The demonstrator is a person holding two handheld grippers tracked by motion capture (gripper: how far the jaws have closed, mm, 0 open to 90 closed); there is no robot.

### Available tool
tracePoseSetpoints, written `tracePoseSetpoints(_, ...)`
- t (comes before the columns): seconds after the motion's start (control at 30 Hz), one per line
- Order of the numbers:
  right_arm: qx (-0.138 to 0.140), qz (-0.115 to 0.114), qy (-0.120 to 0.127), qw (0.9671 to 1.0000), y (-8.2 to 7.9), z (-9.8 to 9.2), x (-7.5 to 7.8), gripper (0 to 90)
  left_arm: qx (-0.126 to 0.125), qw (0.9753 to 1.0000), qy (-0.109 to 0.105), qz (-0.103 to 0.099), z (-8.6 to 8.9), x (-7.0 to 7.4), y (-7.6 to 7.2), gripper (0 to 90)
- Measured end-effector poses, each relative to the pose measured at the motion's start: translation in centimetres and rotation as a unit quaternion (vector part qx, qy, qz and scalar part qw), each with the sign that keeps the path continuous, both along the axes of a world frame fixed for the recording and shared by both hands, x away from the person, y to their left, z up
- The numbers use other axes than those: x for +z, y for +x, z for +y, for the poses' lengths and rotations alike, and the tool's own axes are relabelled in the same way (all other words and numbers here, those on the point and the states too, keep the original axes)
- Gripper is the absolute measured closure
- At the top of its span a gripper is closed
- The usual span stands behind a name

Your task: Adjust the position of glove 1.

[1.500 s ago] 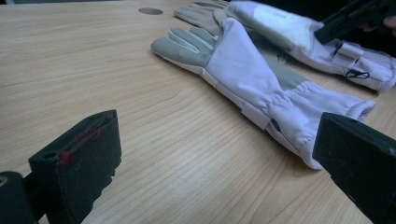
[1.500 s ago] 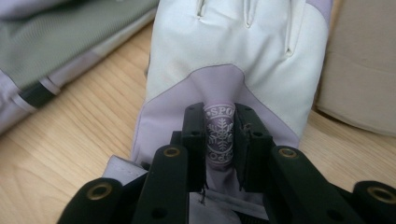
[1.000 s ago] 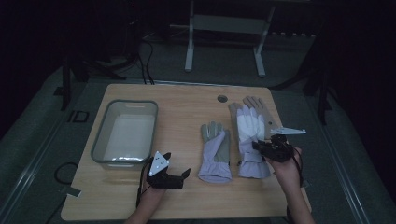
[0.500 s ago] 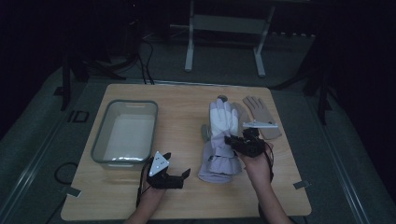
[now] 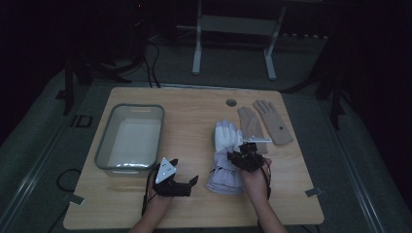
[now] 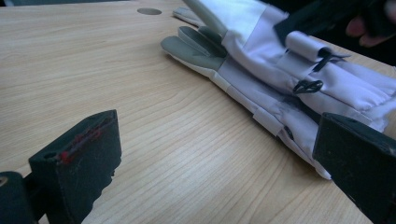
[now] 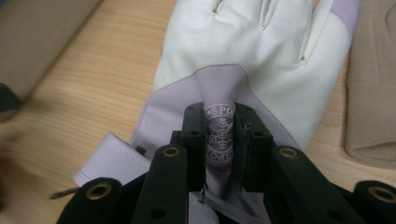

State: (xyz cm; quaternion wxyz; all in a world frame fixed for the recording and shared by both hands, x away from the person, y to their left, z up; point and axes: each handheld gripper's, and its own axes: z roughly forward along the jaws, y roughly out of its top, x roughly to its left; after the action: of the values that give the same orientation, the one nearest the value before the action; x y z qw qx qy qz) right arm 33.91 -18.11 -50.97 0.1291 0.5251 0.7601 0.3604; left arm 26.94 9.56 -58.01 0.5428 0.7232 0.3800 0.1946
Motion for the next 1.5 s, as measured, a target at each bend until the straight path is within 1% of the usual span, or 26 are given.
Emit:
tracePoseSetpoints(0.03, 0.001, -0.001, -0.004, 1.0000, 0.0, 0.1, -0.3, 75.1, 0.000, 1.0000, 0.000, 0.000, 0.0, 0.0, 0.0, 1.4)
tracePoseSetpoints(0.1, 0.005, -0.001, -0.003, 1.0000, 0.1, 0.1, -0.6, 75.0, 0.000, 1.0000, 0.000, 0.000, 0.0, 0.0, 0.0, 1.4)
tracePoseSetpoints(0.17, 0.018, -0.001, -0.014, 0.9997, 0.4, 0.3, -0.7, 74.8, 0.000, 1.0000, 0.000, 0.000, 0.0, 0.0, 0.0, 1.4)
tracePoseSetpoints(0.2, 0.021, 0.000, -0.013, 0.9997, 0.6, 0.4, -0.7, 74.8, 0.000, 1.0000, 0.000, 0.001, 0.0, 0.0, 0.0, 1.4)
tracePoseSetpoints(0.23, 0.033, -0.005, -0.016, 0.9993, 0.8, 0.5, -0.8, 74.6, 0.000, 1.0000, -0.001, 0.001, 0.0, 0.0, 0.0, 1.4)
tracePoseSetpoints(0.27, 0.040, -0.002, -0.019, 0.9990, 1.1, 0.6, -0.8, 74.6, 0.000, 1.0000, -0.001, 0.001, 0.0, 0.0, 0.0, 1.4)
tracePoseSetpoints(0.3, 0.044, -0.001, -0.017, 0.9989, 1.4, 0.7, -0.8, 74.6, 0.000, 1.0000, 0.000, 0.001, 0.0, 0.0, 0.0, 1.4)
tracePoseSetpoints(0.43, 0.070, -0.002, -0.025, 0.9972, 2.4, 1.2, -0.8, 74.6, 0.002, 1.0000, 0.000, 0.001, 0.0, 0.0, 0.0, 1.4)
tracePoseSetpoints(0.5, 0.077, 0.000, -0.024, 0.9967, 3.0, 1.4, -0.8, 74.6, 0.002, 1.0000, 0.000, 0.002, 0.0, 0.0, 0.0, 1.4)
tracePoseSetpoints(0.53, 0.084, -0.001, -0.030, 0.9961, 3.3, 1.6, -0.7, 74.3, 0.002, 1.0000, 0.000, 0.002, 0.0, 0.0, 0.0, 1.4)
tracePoseSetpoints(0.57, 0.082, 0.002, -0.028, 0.9962, 3.6, 1.7, -0.7, 74.0, 0.002, 1.0000, 0.000, 0.002, 0.0, 0.0, 0.0, 1.4)
tracePoseSetpoints(0.67, 0.087, 0.003, -0.036, 0.9956, 4.4, 2.1, -0.5, 72.4, 0.003, 1.0000, -0.001, 0.001, 0.0, 0.0, 0.0, 1.4)
tracePoseSetpoints(0.77, 0.088, 0.006, -0.033, 0.9955, 4.7, 2.2, -0.4, 69.4, 0.004, 1.0000, 0.000, -0.003, 0.0, 0.0, 0.1, 1.4)
tracePoseSetpoints(0.9, 0.094, -0.003, -0.020, 0.9954, 4.4, 2.0, 0.5, 61.9, 0.001, 1.0000, 0.008, -0.002, -0.1, 0.0, 0.0, 1.4)
tracePoseSetpoints(1.0, 0.104, -0.019, -0.016, 0.9942, 4.0, 1.4, 1.2, 52.3, -0.003, 0.9999, 0.011, -0.001, -0.4, 0.0, 0.0, 1.4)
tracePoseSetpoints(1.03, 0.114, -0.020, -0.011, 0.9933, 3.9, 1.1, 1.4, 49.3, -0.005, 0.9999, 0.012, 0.002, -0.4, 0.1, 0.0, 1.4)
tracePoseSetpoints(1.07, 0.117, -0.021, -0.002, 0.9929, 3.8, 0.8, 1.7, 44.2, -0.008, 0.9999, 0.010, 0.003, -0.5, 0.1, 0.0, 1.4)
tracePoseSetpoints(1.13, 0.123, -0.032, 0.001, 0.9919, 3.6, 0.3, 2.2, 34.2, -0.006, 0.9999, 0.012, 0.007, -0.6, 0.2, 0.0, 1.4)
tracePoseSetpoints(1.17, 0.121, -0.029, 0.005, 0.9922, 3.6, 0.0, 2.5, 27.9, -0.008, 0.9998, 0.010, 0.013, -0.6, 0.3, 0.1, 1.4)
tracePoseSetpoints(1.23, 0.126, -0.022, 0.011, 0.9918, 3.5, -0.7, 2.8, 21.1, -0.015, 0.9995, 0.001, 0.027, -0.5, 0.3, 0.3, 1.4)
tracePoseSetpoints(1.27, 0.126, -0.021, 0.016, 0.9917, 3.4, -1.1, 3.0, 17.6, -0.016, 0.9994, 0.000, 0.029, -0.6, 0.3, 0.3, 1.4)
tracePoseSetpoints(1.3, 0.131, -0.022, 0.018, 0.9910, 3.4, -1.4, 3.0, 15.5, -0.016, 0.9995, 0.000, 0.029, -0.6, 0.4, 0.3, 1.4)
tracePoseSetpoints(1.37, 0.140, -0.015, 0.017, 0.9898, 3.4, -2.2, 3.2, 15.5, -0.019, 0.9992, 0.002, 0.037, -0.6, 0.5, 0.4, 1.4)
tracePoseSetpoints(1.43, 0.140, -0.018, 0.028, 0.9896, 3.3, -3.1, 3.2, 15.7, -0.017, 0.9989, 0.005, 0.043, -0.7, 0.7, 0.5, 1.4)
tracePoseSetpoints(1.47, 0.141, -0.021, 0.030, 0.9894, 3.4, -3.5, 3.1, 15.7, -0.018, 0.9987, 0.004, 0.048, -0.7, 0.9, 0.6, 1.4)
tracePoseSetpoints(1.5, 0.141, -0.027, 0.027, 0.9893, 3.4, -3.8, 3.0, 15.7, -0.020, 0.9985, 0.002, 0.050, -0.8, 1.1, 0.6, 1.4)
